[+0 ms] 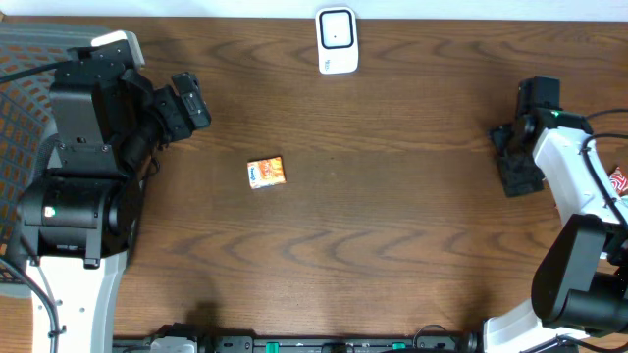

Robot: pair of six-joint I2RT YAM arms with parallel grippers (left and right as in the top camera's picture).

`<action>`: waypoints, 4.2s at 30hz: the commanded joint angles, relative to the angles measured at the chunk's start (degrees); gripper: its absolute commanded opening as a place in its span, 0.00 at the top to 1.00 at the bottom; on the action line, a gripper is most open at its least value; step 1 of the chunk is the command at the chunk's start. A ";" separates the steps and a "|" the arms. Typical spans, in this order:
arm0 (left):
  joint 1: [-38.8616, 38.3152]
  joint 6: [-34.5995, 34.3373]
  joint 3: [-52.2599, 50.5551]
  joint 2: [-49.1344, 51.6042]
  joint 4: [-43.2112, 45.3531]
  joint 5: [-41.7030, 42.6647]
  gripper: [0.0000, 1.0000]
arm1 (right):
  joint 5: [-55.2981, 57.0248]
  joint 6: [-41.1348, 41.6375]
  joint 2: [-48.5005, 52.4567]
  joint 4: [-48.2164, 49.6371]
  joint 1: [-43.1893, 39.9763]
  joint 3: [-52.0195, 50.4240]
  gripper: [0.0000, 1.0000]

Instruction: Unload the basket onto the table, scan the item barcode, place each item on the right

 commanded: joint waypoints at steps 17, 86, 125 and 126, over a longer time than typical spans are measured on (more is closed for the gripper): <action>0.28 0.50 0.63 0.02 0.02 -0.72 0.02 | 4.17 1.44 7.37 1.55 -6.75 0.61 0.11; 0.28 0.52 0.63 0.02 0.02 -0.72 0.02 | -0.13 -0.94 5.88 1.44 -8.09 2.95 0.08; 0.28 0.50 0.63 0.02 0.02 -0.72 0.02 | -14.71 -3.63 10.10 3.19 -14.16 3.19 0.45; 0.28 0.52 0.63 0.02 0.02 -0.72 0.02 | -16.46 -3.63 10.08 3.39 -14.62 3.19 0.45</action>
